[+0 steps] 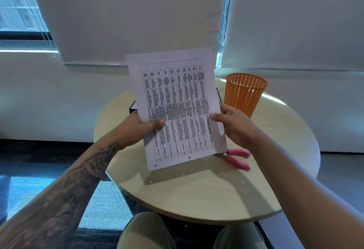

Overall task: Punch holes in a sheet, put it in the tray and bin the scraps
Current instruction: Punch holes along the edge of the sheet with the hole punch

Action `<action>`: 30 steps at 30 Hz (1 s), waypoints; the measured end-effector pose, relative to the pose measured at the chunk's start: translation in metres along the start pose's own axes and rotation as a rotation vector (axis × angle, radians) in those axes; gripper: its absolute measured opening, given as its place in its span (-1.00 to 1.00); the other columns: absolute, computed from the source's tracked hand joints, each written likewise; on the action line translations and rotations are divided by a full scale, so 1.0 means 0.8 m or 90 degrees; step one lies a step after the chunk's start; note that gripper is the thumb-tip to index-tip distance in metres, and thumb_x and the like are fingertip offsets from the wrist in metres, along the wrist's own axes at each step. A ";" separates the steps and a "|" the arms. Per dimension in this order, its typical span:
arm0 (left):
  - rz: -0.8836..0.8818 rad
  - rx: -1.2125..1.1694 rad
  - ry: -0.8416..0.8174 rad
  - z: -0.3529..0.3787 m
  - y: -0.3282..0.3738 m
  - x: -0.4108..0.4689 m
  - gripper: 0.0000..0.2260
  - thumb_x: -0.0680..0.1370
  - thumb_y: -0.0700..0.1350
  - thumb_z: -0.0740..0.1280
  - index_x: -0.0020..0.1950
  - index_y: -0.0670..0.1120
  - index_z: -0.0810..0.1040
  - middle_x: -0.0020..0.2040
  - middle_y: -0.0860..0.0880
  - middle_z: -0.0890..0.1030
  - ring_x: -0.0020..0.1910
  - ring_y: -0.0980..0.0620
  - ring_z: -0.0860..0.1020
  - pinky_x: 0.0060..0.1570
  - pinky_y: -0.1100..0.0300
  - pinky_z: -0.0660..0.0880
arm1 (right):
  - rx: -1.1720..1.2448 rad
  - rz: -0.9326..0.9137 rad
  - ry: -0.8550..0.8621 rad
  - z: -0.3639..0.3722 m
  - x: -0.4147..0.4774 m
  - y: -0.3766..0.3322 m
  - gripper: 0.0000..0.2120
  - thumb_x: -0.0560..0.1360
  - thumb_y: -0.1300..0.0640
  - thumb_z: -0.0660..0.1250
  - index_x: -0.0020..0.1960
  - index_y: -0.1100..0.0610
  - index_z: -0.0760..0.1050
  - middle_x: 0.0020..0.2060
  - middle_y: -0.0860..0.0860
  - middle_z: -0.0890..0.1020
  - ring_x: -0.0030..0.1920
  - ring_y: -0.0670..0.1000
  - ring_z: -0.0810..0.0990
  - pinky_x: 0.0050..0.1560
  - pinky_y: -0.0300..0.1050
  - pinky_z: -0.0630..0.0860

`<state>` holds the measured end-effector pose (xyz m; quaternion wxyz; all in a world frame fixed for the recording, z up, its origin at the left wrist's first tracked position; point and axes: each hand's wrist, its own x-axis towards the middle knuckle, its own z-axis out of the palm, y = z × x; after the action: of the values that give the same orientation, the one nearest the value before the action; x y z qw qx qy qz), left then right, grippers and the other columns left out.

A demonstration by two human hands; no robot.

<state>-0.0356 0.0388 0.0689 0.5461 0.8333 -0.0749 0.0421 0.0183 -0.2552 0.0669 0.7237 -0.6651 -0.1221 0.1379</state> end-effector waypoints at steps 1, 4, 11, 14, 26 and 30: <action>0.001 0.002 0.003 -0.001 0.001 0.000 -0.76 0.46 0.02 0.47 0.12 0.05 0.64 0.06 0.04 0.73 0.04 0.06 0.69 0.18 -0.03 0.59 | 0.005 -0.009 0.010 0.003 0.001 0.002 -0.78 0.62 0.34 0.27 0.22 0.21 0.57 0.16 0.18 0.72 0.20 0.18 0.68 0.32 0.20 0.53; 0.007 -0.057 0.017 -0.002 0.001 -0.003 -0.66 0.38 0.18 0.53 0.08 0.07 0.67 0.06 0.03 0.74 0.06 0.03 0.70 0.17 -0.03 0.59 | 0.007 -0.038 0.046 0.010 0.006 0.009 -0.77 0.60 0.35 0.30 0.20 0.18 0.60 0.15 0.16 0.72 0.22 0.18 0.67 0.38 0.26 0.48; -0.079 -0.427 0.012 0.018 -0.049 -0.028 -0.13 0.24 0.40 0.51 0.38 -0.10 0.50 0.31 -0.20 0.59 0.24 -0.21 0.58 0.17 -0.17 0.52 | 0.077 -0.106 0.107 0.012 0.013 -0.003 -0.68 0.60 0.35 0.30 0.33 0.20 0.54 0.21 0.14 0.69 0.30 0.19 0.61 0.44 0.25 0.41; -0.122 -0.365 -0.038 0.061 -0.054 -0.045 -0.14 0.13 0.34 0.61 0.19 -0.23 0.56 0.03 -0.17 0.67 -0.09 -0.06 0.66 -0.10 0.07 0.59 | 0.096 -0.109 0.111 0.023 0.017 -0.007 -0.67 0.60 0.34 0.31 0.35 0.21 0.52 0.23 0.16 0.68 0.32 0.22 0.59 0.45 0.26 0.40; -0.069 -0.144 0.100 0.135 -0.004 -0.039 -0.54 0.62 0.15 0.26 -0.28 -0.16 0.60 -0.35 -0.02 0.61 -0.38 0.10 0.54 -0.25 0.37 0.51 | 0.070 -0.110 0.082 0.058 0.019 -0.008 -0.74 0.61 0.32 0.31 0.28 0.17 0.57 0.16 0.11 0.72 0.25 0.15 0.65 0.39 0.24 0.47; -0.066 0.012 0.112 0.136 -0.011 -0.039 -0.40 0.63 0.25 0.15 -0.24 -0.27 0.54 -0.39 0.02 0.57 -0.44 0.24 0.52 -0.24 0.38 0.43 | 0.020 -0.117 0.080 0.058 0.019 -0.005 -0.76 0.63 0.22 0.32 0.29 0.13 0.56 0.15 0.08 0.72 0.20 0.10 0.68 0.32 0.20 0.54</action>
<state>-0.0660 -0.0548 0.0126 0.5442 0.8342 0.0166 0.0876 0.0159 -0.2069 0.0749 0.7499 -0.6469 -0.1348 0.0307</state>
